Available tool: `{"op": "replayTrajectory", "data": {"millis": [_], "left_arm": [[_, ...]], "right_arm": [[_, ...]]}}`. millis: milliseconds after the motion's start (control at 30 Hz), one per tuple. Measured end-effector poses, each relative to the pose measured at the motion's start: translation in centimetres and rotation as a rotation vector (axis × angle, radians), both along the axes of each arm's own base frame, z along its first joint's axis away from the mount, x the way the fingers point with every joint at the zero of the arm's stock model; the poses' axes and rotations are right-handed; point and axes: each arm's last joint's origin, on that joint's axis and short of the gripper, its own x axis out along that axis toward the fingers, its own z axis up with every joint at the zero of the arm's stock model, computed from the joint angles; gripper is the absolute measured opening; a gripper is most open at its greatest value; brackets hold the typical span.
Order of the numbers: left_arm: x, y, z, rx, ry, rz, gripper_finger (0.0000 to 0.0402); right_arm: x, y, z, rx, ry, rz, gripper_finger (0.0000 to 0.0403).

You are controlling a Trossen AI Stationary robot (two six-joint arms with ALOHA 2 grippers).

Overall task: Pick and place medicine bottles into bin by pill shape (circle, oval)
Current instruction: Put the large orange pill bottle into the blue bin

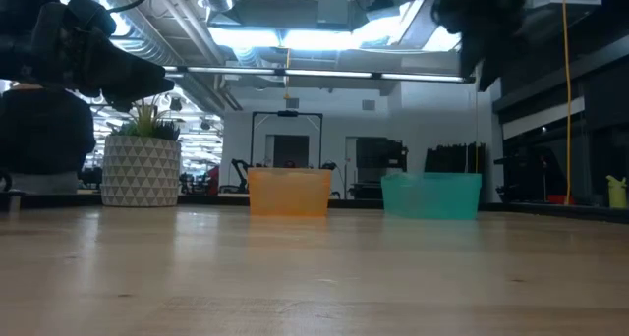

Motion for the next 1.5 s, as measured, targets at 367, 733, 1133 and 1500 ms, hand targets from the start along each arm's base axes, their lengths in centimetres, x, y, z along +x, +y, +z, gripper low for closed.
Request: {"op": "replayTrajectory", "data": {"millis": [367, 733, 1133, 1500], "left_arm": [[0.0, 0.0, 0.0, 0.000, 0.000, 0.000, 0.0176], [0.0, 0.0, 0.0, 0.000, 0.000, 0.000, 0.0176], [0.0, 0.0, 0.0, 0.000, 0.000, 0.000, 0.0176], [0.0, 0.0, 0.0, 0.000, 0.000, 0.000, 0.0176]], "right_arm": [[-2.4, 9.6, 0.0, 0.111, 0.076, 0.015, 0.0259], [-4.4, 16.1, -1.0, 0.071, 0.031, -0.034, 0.0259], [-3.6, 21.1, -5.0, 0.061, 0.141, -0.100, 0.0259], [-3.6, 24.0, -7.2, 0.164, 0.229, -0.205, 0.0261]]}}
